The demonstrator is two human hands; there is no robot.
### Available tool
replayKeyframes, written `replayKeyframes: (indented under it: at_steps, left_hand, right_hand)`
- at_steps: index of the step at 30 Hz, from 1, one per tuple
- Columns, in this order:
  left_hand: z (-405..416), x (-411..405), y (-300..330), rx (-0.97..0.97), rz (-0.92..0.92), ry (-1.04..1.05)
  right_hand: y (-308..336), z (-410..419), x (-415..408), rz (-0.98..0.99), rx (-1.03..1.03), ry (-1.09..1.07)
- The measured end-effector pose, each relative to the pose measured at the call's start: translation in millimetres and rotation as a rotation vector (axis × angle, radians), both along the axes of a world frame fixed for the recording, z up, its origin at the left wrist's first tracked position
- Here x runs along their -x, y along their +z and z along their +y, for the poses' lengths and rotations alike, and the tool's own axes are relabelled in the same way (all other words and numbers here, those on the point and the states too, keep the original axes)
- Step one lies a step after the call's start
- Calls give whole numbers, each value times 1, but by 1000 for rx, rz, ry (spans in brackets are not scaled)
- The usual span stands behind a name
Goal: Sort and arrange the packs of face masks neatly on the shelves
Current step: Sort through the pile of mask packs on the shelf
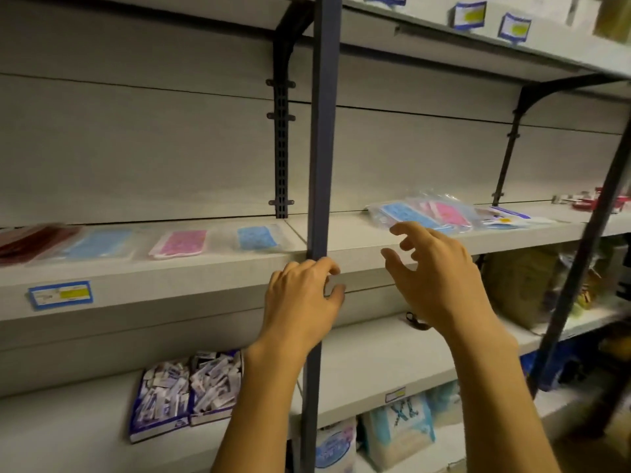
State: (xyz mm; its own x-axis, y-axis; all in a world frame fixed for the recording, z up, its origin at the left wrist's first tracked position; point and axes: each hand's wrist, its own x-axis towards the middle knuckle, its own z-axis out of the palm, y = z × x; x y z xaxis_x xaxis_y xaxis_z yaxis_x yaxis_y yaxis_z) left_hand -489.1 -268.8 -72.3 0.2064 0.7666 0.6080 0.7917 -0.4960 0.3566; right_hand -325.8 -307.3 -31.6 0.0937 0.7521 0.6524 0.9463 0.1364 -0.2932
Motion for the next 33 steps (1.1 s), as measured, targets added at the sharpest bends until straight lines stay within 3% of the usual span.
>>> replayKeyframes:
  at_steps: [14,33]
  left_hand:
    - [34,-145,2,-10,-36,-28]
    - [212,-296,14,17,-90,69]
  right_hand:
    - [-19,26,-139,116,16,-39]
    - [-16,207,-323,81,134,-68]
